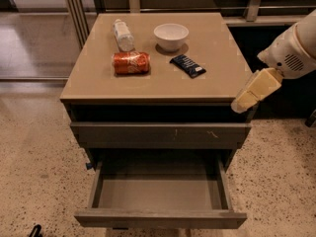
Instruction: Place rxbar blueberry into middle drawer
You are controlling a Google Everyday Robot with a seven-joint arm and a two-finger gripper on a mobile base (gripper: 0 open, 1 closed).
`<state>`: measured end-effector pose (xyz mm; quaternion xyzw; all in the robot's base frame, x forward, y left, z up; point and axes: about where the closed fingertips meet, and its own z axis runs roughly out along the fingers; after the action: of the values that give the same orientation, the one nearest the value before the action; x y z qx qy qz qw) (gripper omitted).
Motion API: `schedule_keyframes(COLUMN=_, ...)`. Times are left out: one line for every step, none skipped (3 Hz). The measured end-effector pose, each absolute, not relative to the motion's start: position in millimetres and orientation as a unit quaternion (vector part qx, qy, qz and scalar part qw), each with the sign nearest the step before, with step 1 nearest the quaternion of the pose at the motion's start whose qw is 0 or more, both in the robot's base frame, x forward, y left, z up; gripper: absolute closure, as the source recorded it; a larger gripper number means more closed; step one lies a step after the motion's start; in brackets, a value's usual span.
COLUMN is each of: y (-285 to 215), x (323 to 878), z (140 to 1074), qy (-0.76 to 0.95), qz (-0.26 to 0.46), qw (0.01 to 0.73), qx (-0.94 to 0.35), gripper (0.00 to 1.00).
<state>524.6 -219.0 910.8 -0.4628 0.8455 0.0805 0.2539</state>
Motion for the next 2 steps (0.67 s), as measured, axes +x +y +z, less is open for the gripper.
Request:
schedule_keyframes(y=-221.5, x=578.3, z=882.1, qy=0.856, qz=0.117, qw=0.250, qx=-0.437, gripper=0.00)
schedule_keyframes(y=-217.2, x=632.5, z=873.7, qy=0.859, qz=0.120, qw=0.236, qx=-0.438, gripper=0.00)
